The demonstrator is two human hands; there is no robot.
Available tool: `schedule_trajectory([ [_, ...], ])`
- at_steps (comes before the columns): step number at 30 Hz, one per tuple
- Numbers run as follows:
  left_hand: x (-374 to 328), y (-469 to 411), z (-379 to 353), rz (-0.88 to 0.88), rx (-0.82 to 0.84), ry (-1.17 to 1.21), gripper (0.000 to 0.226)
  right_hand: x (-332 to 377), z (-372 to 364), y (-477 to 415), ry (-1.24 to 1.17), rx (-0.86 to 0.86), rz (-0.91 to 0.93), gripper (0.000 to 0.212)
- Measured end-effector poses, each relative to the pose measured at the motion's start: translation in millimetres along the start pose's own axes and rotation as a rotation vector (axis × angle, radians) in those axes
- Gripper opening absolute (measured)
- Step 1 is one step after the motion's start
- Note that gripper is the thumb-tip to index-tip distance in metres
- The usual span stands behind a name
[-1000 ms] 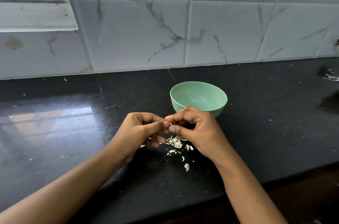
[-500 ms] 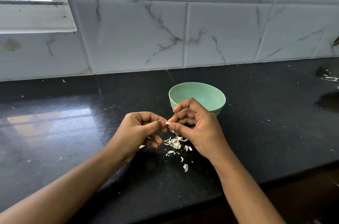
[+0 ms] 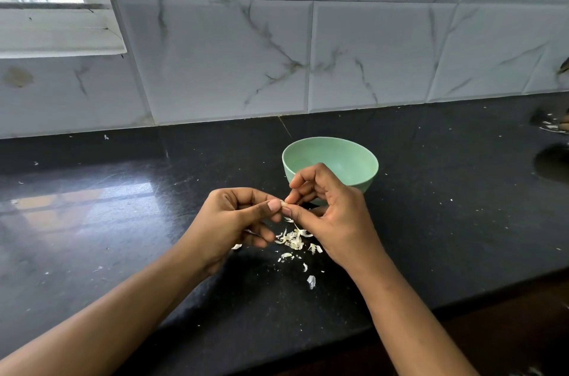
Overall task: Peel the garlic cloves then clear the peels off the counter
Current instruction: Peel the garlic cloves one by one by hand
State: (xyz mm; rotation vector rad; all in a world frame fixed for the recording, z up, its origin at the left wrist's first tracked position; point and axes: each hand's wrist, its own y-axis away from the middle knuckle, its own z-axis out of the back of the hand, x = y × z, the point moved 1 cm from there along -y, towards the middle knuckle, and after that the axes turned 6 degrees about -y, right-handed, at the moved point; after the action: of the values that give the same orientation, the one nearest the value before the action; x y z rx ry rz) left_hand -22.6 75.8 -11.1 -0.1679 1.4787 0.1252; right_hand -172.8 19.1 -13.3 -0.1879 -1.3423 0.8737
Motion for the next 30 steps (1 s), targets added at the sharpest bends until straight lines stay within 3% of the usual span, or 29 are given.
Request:
schedule_trajectory([
  [11,0.2,-0.6,-1.0,-0.026,-0.027,0.018,0.015,-1.0,1.7,0.0,-0.014,0.030,0.007,0.032],
  [18,2.0,-2.0,1.1,-0.068,-0.091,-0.083,0.017,0.2,3.2,-0.6,0.022,-0.040,0.008,0.038],
  [30,6.7,-2.9,0.4,-0.143,-0.096,-0.257,0.016,-3.1,0.6,-0.3,0.012,0.028,-0.032,0.035],
])
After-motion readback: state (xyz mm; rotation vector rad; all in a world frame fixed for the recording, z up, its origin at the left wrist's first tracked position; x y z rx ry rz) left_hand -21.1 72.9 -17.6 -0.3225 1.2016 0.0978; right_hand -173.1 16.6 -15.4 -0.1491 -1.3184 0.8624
